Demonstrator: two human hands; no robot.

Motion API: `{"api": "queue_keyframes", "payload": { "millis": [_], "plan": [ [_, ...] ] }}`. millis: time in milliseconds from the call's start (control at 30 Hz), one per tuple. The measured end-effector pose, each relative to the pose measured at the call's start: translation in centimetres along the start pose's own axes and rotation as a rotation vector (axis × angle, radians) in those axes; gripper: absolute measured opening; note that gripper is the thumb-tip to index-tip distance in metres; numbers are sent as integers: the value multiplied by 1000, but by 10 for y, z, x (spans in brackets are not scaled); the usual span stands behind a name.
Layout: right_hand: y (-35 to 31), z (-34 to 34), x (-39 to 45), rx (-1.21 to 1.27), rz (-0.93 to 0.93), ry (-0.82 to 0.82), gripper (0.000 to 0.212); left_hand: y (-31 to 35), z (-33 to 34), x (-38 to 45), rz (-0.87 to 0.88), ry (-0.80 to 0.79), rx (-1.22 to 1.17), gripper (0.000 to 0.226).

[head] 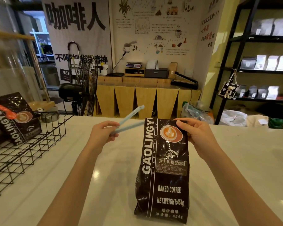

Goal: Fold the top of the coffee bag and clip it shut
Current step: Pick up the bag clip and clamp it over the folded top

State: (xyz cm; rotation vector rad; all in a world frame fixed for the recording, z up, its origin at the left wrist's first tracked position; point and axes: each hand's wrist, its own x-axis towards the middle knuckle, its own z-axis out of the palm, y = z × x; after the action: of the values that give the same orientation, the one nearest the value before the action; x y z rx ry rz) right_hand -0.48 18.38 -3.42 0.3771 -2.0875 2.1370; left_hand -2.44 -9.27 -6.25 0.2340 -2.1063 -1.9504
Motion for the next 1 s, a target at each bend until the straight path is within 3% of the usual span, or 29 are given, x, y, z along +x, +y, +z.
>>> {"api": "queue_keyframes", "payload": {
  "millis": [67, 133, 400, 533, 667, 833, 1000],
  "plan": [
    [-1, 0, -1, 1, -3, -6, 9, 11, -3, -5, -124, -76, -318, 19],
    [-1, 0, -1, 8, -8, -10, 9, 20, -3, -11, -214, -181, -479, 15],
    [-3, 2, -5, 29, -39, -21, 11, 42, 18, -31, -194, -406, -252, 16],
    [-5, 3, -7, 34, -51, -14, 20, 45, 34, -42, -95, -381, -220, 16],
    [-4, 4, -7, 58, -60, -18, 16, 48, 47, -53, 64, -287, -166, 23],
    [-4, 6, -6, 29, -96, 3, 12, 47, 57, -61, 253, -213, -43, 16],
    [-6, 4, -7, 51, -68, -49, 13, 47, 60, -65, 326, -270, -67, 5]
  ]
}}
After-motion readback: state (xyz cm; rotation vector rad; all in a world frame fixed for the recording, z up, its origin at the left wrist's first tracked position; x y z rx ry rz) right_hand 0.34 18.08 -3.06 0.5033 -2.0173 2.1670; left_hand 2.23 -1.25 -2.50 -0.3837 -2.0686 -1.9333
